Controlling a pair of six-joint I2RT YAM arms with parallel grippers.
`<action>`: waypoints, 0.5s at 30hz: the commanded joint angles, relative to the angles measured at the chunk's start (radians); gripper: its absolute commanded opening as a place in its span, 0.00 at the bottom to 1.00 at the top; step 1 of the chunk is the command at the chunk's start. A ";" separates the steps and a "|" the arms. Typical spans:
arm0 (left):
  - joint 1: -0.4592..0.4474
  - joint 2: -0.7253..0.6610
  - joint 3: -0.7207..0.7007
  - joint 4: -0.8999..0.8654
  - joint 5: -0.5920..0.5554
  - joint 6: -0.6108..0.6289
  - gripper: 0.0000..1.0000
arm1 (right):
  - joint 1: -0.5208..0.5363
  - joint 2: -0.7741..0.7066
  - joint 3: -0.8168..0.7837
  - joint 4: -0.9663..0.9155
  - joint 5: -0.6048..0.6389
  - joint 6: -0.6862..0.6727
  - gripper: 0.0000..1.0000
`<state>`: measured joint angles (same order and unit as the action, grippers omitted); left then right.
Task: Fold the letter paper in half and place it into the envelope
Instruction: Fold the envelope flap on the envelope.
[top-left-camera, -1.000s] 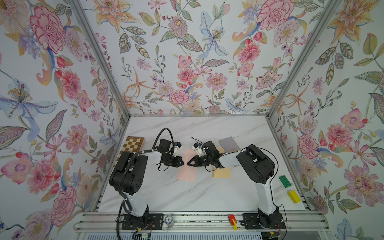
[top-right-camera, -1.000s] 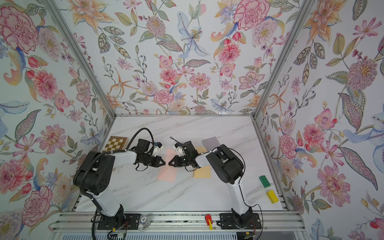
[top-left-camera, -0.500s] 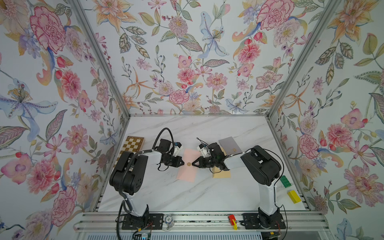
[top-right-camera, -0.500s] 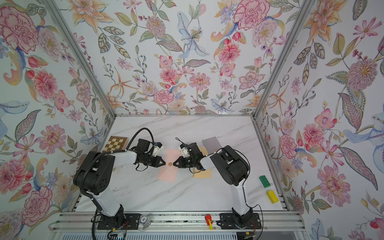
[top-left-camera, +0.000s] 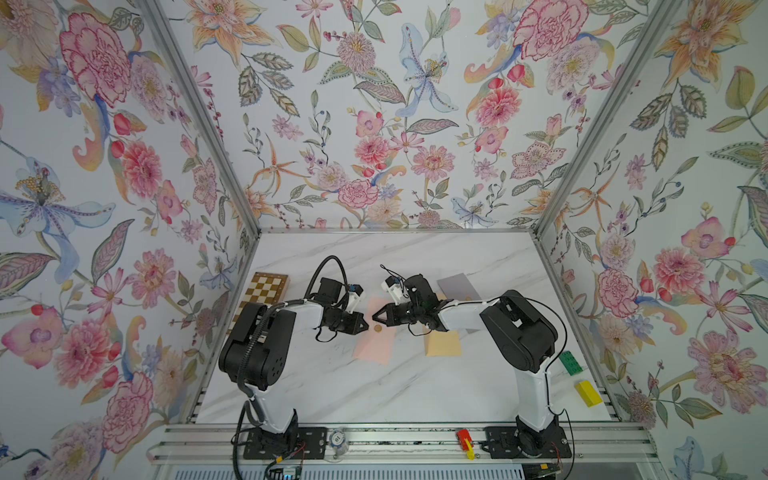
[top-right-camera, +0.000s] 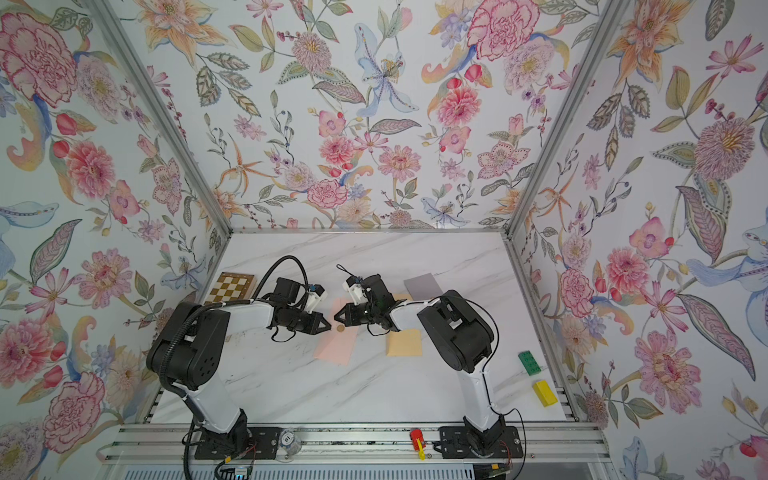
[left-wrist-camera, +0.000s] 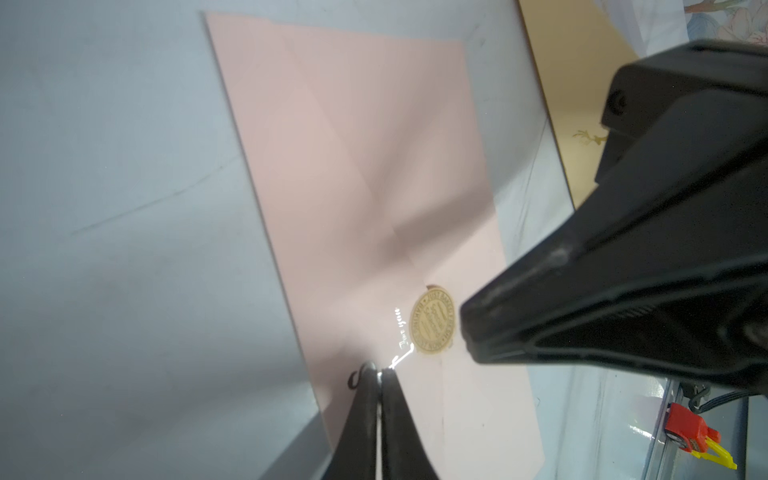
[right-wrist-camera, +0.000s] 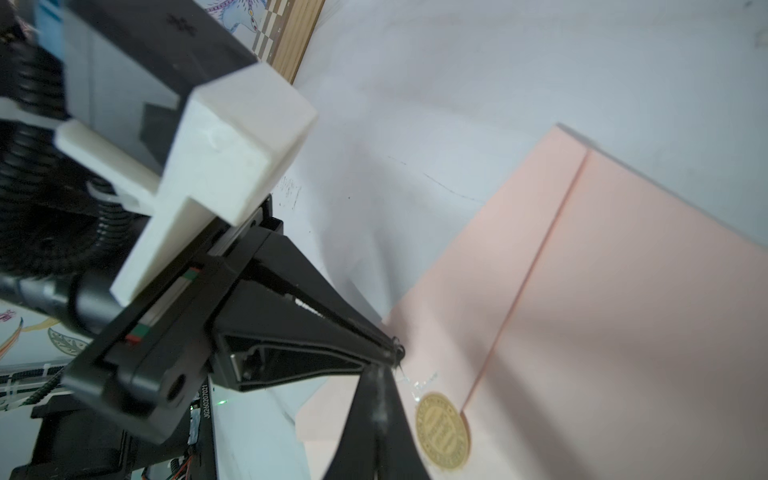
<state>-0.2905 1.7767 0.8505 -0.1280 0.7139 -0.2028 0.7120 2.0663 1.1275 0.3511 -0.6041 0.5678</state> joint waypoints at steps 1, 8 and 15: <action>-0.010 0.019 -0.018 -0.053 -0.060 -0.001 0.09 | -0.002 0.045 -0.005 -0.079 0.029 -0.022 0.00; -0.009 0.010 -0.019 -0.062 -0.066 0.005 0.09 | -0.042 0.057 -0.032 -0.177 0.048 -0.077 0.00; -0.009 -0.010 -0.033 -0.028 -0.086 -0.011 0.13 | -0.095 -0.033 -0.098 -0.141 0.002 -0.116 0.03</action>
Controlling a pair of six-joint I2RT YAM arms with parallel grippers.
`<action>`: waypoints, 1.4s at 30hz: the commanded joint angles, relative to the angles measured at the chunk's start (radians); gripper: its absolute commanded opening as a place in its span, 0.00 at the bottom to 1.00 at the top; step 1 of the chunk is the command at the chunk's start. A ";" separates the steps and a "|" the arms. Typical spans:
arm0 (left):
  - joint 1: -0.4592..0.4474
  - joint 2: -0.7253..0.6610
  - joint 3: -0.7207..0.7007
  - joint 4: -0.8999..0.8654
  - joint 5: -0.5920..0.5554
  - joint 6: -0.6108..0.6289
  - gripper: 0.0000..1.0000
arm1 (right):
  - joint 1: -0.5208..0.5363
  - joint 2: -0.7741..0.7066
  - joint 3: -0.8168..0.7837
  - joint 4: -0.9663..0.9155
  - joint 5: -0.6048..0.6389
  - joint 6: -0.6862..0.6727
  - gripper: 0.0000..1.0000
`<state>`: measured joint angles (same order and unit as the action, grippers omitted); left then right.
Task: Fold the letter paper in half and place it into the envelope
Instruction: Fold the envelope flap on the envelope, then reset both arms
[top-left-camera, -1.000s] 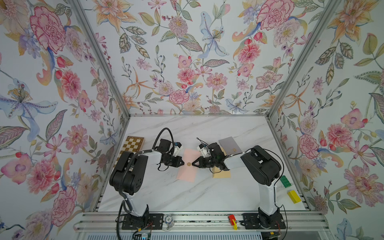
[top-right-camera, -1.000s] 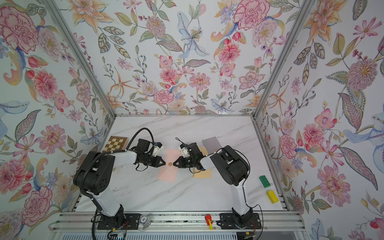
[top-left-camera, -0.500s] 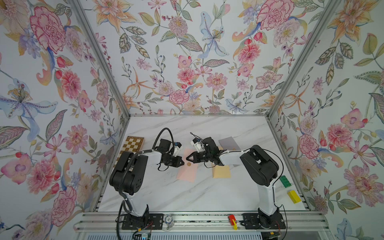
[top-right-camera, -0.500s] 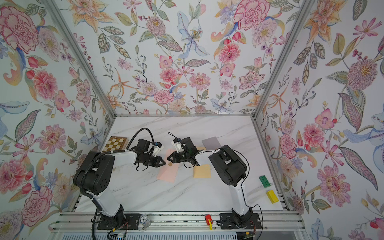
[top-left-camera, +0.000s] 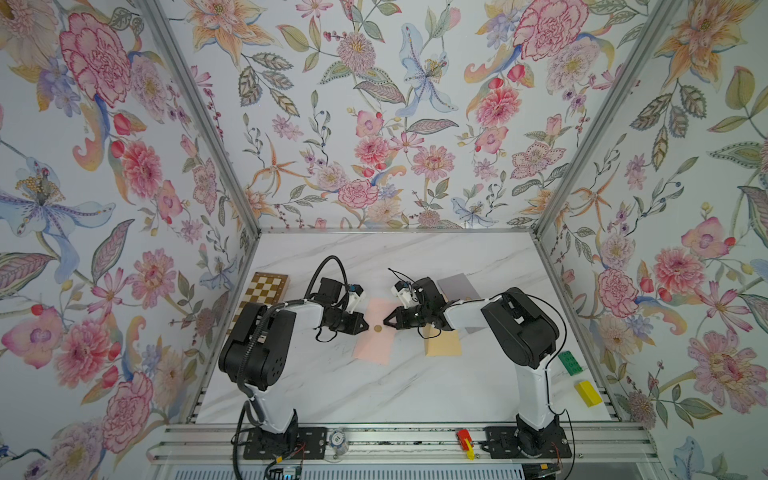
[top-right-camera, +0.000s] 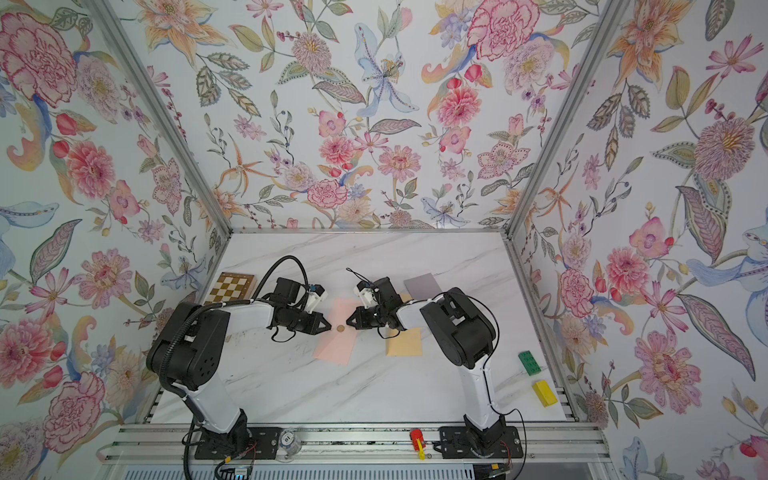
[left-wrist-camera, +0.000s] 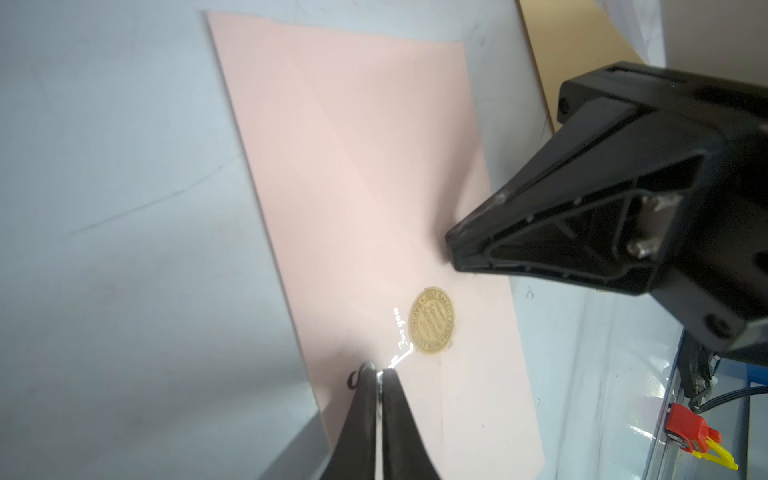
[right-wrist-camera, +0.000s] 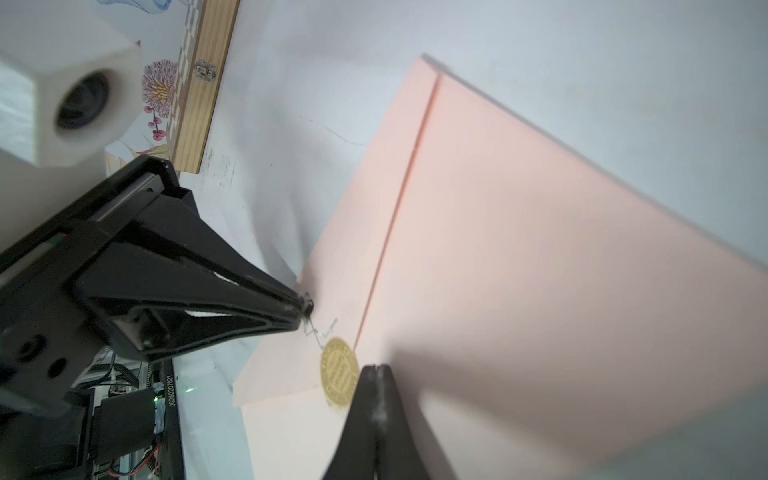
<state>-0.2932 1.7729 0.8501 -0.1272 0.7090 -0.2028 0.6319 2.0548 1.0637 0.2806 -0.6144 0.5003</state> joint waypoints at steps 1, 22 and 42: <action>-0.006 -0.024 -0.033 -0.015 -0.091 -0.019 0.15 | -0.013 -0.041 -0.032 -0.058 -0.009 -0.062 0.03; 0.015 -0.754 -0.240 0.417 -0.707 0.146 0.95 | -0.349 -0.631 -0.099 -0.295 0.299 -0.517 0.39; 0.129 -0.653 -0.434 0.751 -0.865 0.256 1.00 | -0.675 -0.633 -0.819 0.816 0.360 -0.559 0.46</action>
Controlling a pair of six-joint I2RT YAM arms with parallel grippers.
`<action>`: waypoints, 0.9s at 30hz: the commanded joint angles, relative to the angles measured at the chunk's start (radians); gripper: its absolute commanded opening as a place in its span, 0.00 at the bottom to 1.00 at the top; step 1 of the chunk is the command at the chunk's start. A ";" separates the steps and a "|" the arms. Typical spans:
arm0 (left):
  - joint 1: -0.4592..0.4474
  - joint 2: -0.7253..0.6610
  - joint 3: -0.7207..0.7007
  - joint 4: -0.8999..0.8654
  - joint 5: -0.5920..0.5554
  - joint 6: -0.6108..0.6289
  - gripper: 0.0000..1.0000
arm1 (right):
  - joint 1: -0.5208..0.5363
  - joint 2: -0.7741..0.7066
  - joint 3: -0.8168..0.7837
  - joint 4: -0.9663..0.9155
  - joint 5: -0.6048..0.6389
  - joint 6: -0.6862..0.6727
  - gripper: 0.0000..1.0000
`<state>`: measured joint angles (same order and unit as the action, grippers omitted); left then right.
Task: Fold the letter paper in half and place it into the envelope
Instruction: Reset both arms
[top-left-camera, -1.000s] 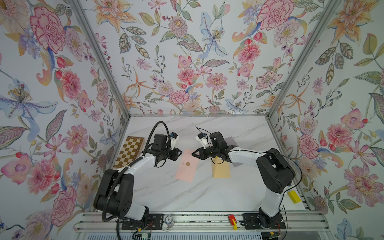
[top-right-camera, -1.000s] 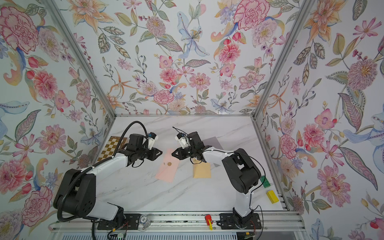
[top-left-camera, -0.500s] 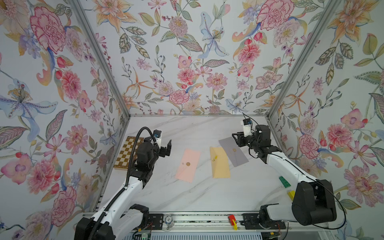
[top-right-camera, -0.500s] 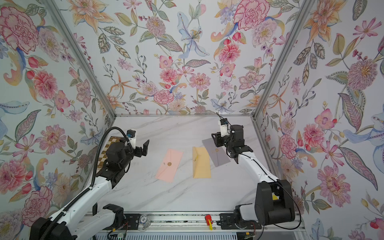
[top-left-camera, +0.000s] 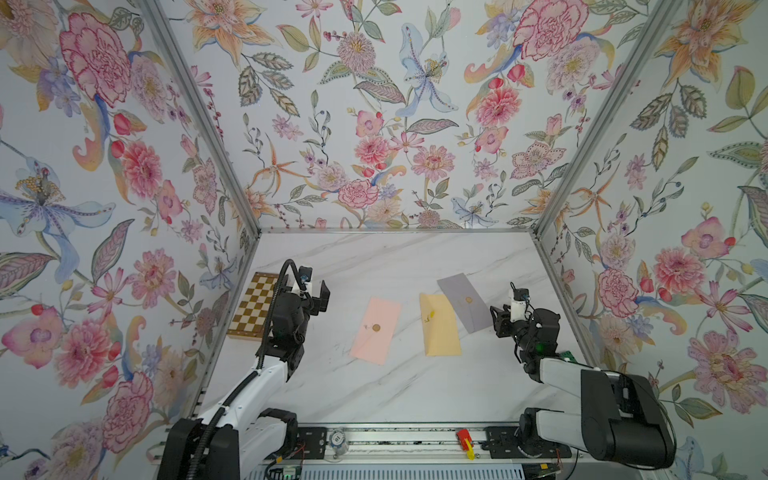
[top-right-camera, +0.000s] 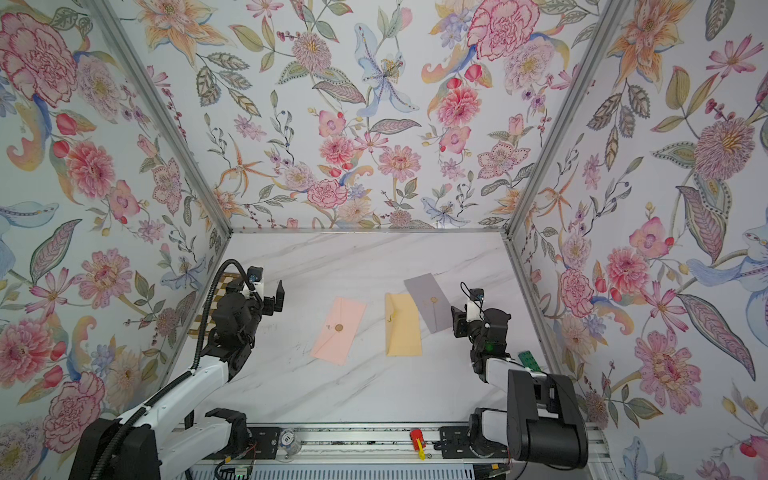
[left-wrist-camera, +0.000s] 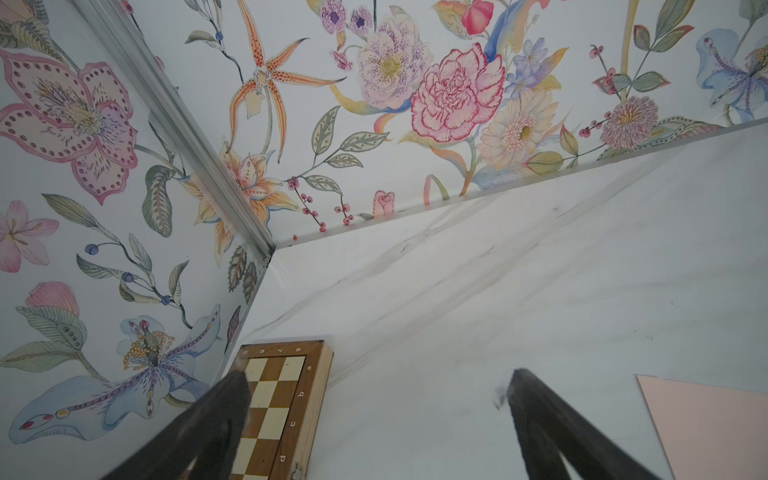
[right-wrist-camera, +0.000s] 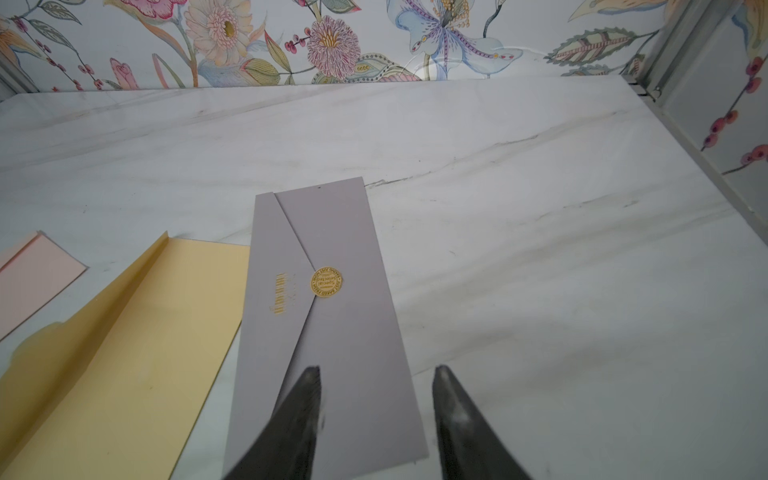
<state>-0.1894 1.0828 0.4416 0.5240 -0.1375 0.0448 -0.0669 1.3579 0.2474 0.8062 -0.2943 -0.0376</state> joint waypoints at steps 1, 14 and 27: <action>0.037 0.054 -0.039 0.137 -0.014 0.003 1.00 | 0.044 0.105 0.010 0.288 0.069 -0.043 0.46; 0.094 0.406 -0.287 0.887 0.065 0.008 1.00 | 0.056 0.188 0.021 0.342 0.123 -0.032 0.57; 0.116 0.473 -0.280 0.947 -0.012 -0.044 1.00 | 0.054 0.190 0.033 0.321 0.146 -0.019 0.99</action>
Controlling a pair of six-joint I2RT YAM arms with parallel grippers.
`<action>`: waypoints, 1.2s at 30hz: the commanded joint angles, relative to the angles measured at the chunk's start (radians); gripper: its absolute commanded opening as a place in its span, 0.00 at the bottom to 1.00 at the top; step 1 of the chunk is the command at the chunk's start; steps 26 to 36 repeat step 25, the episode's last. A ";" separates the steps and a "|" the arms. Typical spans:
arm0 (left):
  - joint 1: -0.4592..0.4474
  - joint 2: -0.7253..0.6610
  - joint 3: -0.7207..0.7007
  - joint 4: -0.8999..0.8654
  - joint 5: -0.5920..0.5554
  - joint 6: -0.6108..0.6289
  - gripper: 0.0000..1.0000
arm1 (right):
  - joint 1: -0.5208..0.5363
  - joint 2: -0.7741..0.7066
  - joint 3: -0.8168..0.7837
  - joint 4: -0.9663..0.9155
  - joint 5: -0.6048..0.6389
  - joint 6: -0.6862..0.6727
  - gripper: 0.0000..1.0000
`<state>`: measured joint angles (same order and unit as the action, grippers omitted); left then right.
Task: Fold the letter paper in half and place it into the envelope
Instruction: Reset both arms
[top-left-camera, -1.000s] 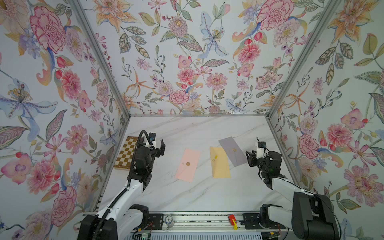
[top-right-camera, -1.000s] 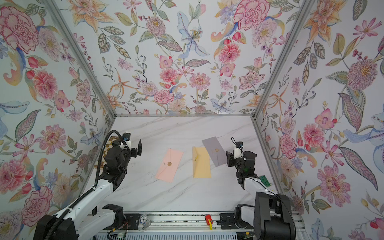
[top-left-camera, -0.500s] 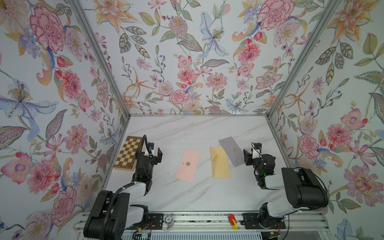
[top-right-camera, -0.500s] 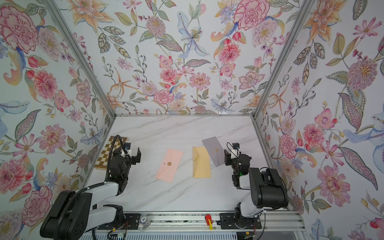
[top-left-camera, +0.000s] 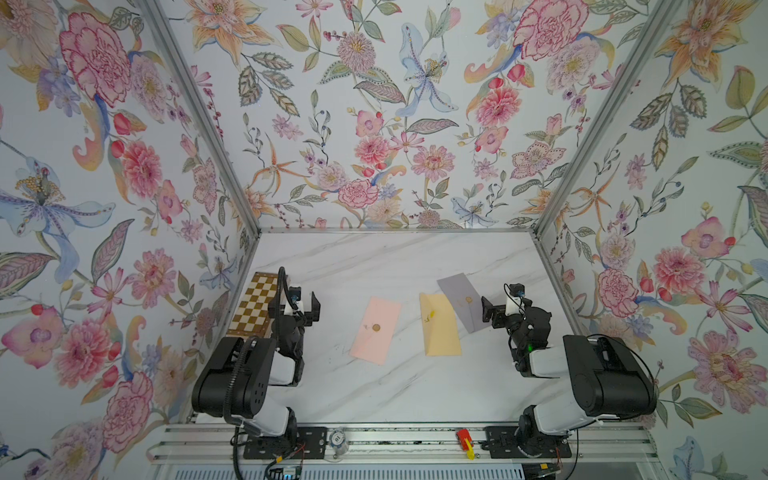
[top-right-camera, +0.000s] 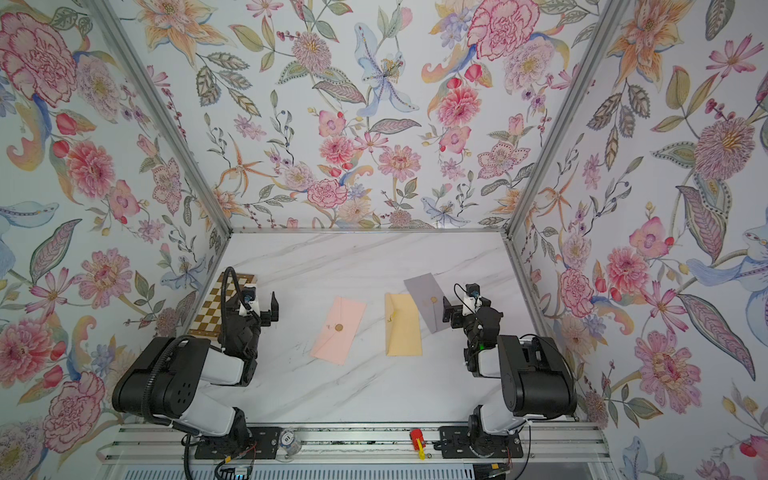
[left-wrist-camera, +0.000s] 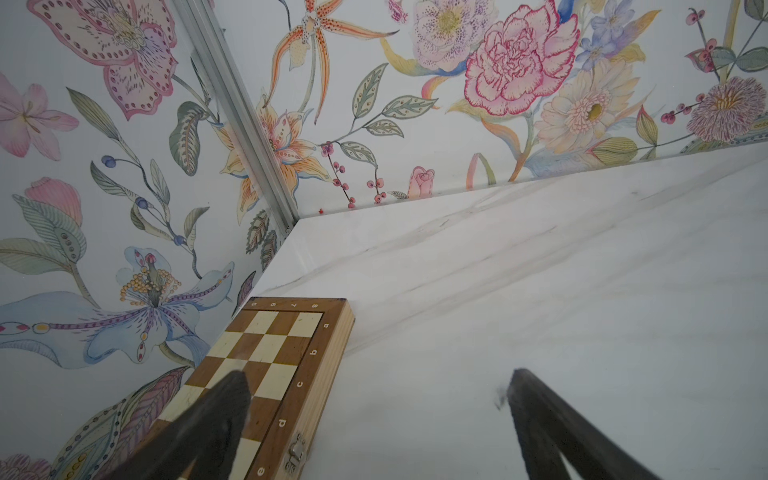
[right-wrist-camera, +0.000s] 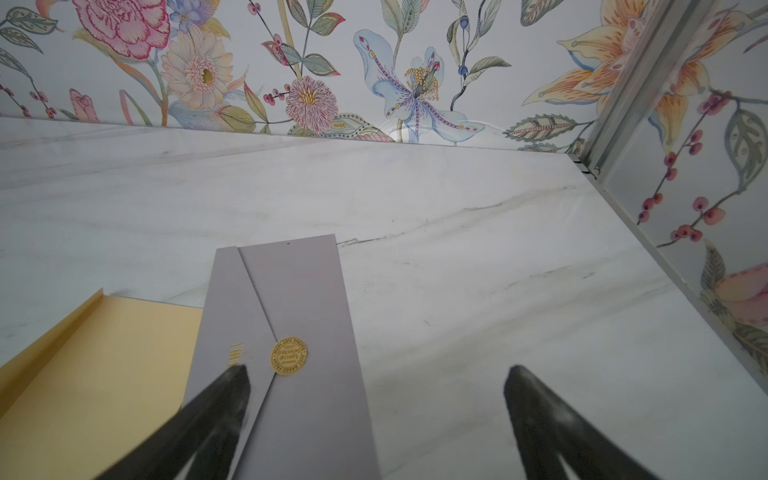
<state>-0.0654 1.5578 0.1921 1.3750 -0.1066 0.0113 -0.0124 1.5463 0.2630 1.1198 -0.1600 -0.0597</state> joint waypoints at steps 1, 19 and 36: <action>-0.015 -0.002 -0.042 0.124 -0.047 -0.002 1.00 | -0.001 0.002 0.018 0.008 0.012 0.004 0.99; -0.019 -0.002 0.021 0.022 -0.053 0.001 1.00 | 0.005 0.001 0.009 0.026 0.039 0.005 0.99; -0.019 -0.002 0.016 0.028 -0.071 0.000 1.00 | 0.009 -0.001 0.010 0.022 0.040 0.001 0.99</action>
